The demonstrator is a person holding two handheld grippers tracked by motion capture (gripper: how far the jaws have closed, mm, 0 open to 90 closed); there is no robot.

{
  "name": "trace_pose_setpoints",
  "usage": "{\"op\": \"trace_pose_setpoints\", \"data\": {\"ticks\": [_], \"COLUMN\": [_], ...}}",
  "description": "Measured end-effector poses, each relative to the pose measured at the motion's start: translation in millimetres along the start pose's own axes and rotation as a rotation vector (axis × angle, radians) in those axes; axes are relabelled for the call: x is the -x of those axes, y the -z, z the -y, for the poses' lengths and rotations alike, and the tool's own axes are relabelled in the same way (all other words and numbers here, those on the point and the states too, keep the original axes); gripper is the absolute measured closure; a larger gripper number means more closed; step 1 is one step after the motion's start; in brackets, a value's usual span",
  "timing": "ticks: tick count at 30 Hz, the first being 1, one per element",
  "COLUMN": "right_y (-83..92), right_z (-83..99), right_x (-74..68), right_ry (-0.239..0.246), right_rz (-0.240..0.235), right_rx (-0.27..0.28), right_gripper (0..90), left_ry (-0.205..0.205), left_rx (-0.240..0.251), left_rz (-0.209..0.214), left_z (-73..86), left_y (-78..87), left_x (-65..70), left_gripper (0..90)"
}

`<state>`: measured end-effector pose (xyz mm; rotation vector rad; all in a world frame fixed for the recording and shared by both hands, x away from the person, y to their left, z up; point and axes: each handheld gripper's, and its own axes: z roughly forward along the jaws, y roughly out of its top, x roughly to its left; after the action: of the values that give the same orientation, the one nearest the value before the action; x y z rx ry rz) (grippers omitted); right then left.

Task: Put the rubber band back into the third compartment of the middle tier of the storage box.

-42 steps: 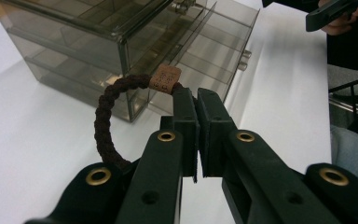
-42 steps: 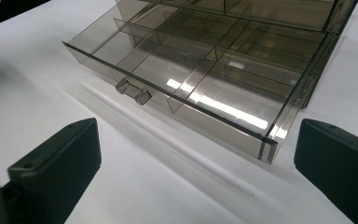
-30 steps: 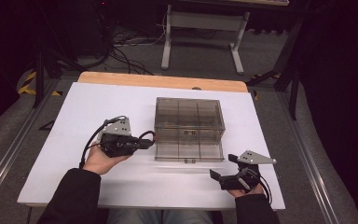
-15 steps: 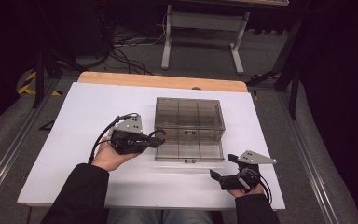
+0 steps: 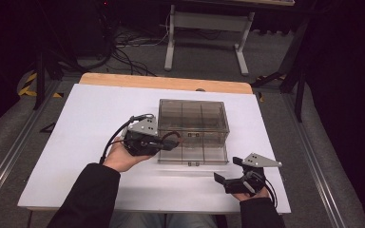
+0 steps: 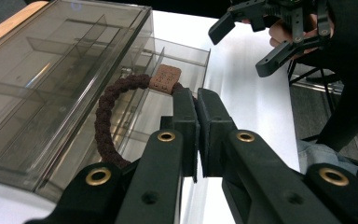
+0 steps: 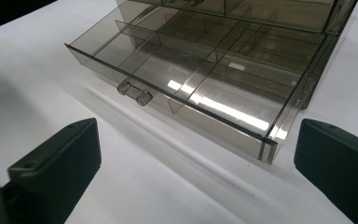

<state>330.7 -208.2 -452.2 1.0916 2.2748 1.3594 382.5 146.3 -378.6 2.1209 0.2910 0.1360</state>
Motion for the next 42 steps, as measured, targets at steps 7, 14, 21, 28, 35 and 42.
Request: {"op": "trace_pose_setpoints", "data": {"ticks": [7, 14, 21, 28, 35, 42], "right_y": [0.3, 0.5, 0.5, 0.7, 0.4, 0.5], "right_z": [-0.1, -0.1, -0.1, -0.2, -0.1, -0.1], "right_x": [-0.1, -0.8, -0.9, -1.1, -1.6, -1.6], "right_ry": [0.000, 0.001, 0.002, 0.003, 0.008, 0.009], "right_rz": [0.002, 0.003, 0.003, 0.003, 0.002, 0.002], "right_rx": [0.000, 0.000, 0.001, 0.002, 0.000, 0.000], "right_gripper": [0.9, 0.9, 0.9, 0.9, 0.9, 0.9], "left_ry": [-0.009, -0.025, -0.035, -0.040, -0.035, -0.026], "left_rx": [-0.001, -0.002, 0.004, 0.004, 0.014, 0.030], "left_rz": [0.009, 0.026, 0.037, 0.047, 0.063, 0.081], "left_z": [-6.7, -14.1, -20.7, -24.2, -26.4, -29.6], "left_y": [-5.7, -12.9, -18.5, -24.5, -31.4, -39.4], "left_x": [1.4, 4.3, 5.8, 5.8, 6.0, 4.5], "left_gripper": [86.8, 86.8, 86.8, 86.8, 86.8, 86.8]}}
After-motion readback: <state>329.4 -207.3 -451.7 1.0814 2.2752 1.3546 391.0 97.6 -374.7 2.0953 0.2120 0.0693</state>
